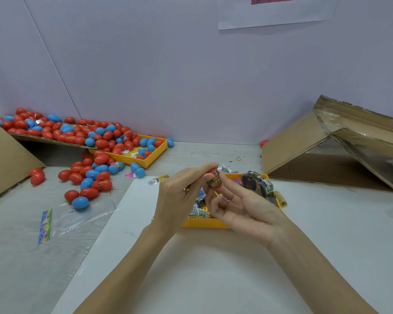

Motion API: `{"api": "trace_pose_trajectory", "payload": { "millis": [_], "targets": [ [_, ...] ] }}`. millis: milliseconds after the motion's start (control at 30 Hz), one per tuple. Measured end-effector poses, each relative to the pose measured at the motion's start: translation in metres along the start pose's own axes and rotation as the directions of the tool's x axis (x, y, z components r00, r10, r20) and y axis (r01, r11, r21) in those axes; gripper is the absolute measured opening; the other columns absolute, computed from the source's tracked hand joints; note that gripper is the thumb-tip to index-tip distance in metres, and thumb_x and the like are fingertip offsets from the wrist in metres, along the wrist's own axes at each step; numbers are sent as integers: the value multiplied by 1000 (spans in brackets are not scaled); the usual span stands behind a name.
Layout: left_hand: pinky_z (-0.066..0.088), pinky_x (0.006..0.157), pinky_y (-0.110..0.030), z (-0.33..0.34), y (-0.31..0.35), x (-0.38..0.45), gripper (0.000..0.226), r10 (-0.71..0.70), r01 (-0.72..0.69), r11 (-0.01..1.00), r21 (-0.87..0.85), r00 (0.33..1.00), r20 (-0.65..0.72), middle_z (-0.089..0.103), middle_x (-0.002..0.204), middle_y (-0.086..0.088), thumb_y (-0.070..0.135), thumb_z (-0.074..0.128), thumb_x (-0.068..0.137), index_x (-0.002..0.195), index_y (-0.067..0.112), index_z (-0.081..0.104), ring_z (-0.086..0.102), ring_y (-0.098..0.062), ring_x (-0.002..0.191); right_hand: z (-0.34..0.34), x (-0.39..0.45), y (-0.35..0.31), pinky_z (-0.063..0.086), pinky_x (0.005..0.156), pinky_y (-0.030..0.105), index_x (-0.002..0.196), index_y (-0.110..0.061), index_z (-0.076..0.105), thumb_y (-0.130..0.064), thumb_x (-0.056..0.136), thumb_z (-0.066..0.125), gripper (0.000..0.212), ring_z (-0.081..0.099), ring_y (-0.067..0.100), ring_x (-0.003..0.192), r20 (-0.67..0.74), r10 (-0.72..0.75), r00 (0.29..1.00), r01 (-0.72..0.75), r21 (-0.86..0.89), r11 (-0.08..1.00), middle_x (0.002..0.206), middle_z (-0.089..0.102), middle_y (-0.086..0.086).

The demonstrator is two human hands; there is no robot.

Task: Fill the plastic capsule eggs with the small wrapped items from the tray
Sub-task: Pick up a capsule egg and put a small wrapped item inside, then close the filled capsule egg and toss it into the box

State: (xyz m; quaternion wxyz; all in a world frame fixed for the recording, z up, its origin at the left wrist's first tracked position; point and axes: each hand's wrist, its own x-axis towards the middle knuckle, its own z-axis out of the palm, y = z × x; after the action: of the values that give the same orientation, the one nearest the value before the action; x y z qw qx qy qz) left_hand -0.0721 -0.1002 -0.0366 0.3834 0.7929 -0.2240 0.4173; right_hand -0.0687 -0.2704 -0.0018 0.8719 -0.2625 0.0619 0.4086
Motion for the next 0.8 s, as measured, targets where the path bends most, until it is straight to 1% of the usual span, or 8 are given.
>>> {"api": "trace_pose_trajectory", "payload": {
  "millis": [133, 233, 333, 433, 533, 633, 700, 800],
  "targets": [
    [60, 77, -30, 0, 5, 1, 24, -27, 27, 999, -19, 999, -16, 74, 107, 9, 21, 59, 100, 121, 22, 69, 72, -9, 93, -1, 2, 1, 55, 60, 20, 109, 8, 74, -16, 70, 84, 46, 62, 19, 80, -1, -38, 999, 38, -16, 999, 97, 70, 19],
    [60, 77, -33, -3, 6, 1, 24, -86, 87, 996, -32, 996, 18, 74, 109, 12, 23, 58, 101, 122, 24, 70, 72, -8, 95, -4, 3, 3, 57, 62, 21, 104, 5, 76, -21, 76, 84, 39, 66, 19, 79, 5, -76, 997, 77, -116, 990, 98, 72, 18],
    [58, 88, -28, -10, 5, 4, 36, -173, 181, 980, -79, 981, 89, 73, 119, 11, 36, 47, 107, 135, 23, 64, 69, -7, 110, -8, 6, 1, 57, 62, 21, 108, 5, 76, -28, 88, 76, 38, 67, 17, 73, -21, -101, 995, 93, -230, 969, 94, 71, 15],
    [56, 83, -23, -18, -1, 5, 40, -276, 276, 959, -69, 961, 6, 73, 115, 13, 37, 37, 108, 141, 24, 56, 71, -12, 103, -7, -1, -25, 51, 59, 19, 118, 8, 70, -28, 97, 62, 43, 57, 12, 69, 29, -72, 997, 76, -157, 985, 86, 64, 8],
    [58, 78, -24, -21, -7, 6, 40, -323, 320, 946, -44, 936, -141, 73, 100, 9, 40, 35, 107, 129, 18, 61, 70, -8, 95, 2, -17, -79, 44, 64, 20, 128, 6, 65, -26, 102, 52, 43, 54, 13, 71, 103, -290, 952, 283, 75, 956, 89, 62, 9],
    [56, 78, -22, -20, -10, 7, 37, -345, 347, 938, -16, 924, -166, 72, 93, 6, 37, 35, 107, 118, 16, 64, 69, -7, 90, 5, -30, -130, 44, 66, 24, 134, -2, 64, -41, 110, 29, 57, 60, 17, 68, 83, -560, 825, 542, 170, 823, 91, 65, 11],
    [53, 76, -16, -19, -10, 7, 34, -356, 360, 933, 5, 923, -147, 72, 90, 7, 37, 36, 107, 113, 20, 64, 68, -8, 89, -2, -31, -140, 41, 67, 24, 135, -5, 63, -52, 109, 19, 70, 57, 16, 69, 42, -594, 803, 590, 88, 803, 90, 65, 9],
    [48, 68, -10, -19, -17, 7, 26, -384, 392, 918, 61, 917, -111, 71, 83, 10, 34, 43, 108, 107, 22, 66, 67, -8, 84, -21, -24, -120, 41, 64, 23, 138, -4, 60, -51, 107, 29, 65, 52, 14, 68, 26, -507, 861, 508, -92, 857, 86, 61, 7]
  ]
}}
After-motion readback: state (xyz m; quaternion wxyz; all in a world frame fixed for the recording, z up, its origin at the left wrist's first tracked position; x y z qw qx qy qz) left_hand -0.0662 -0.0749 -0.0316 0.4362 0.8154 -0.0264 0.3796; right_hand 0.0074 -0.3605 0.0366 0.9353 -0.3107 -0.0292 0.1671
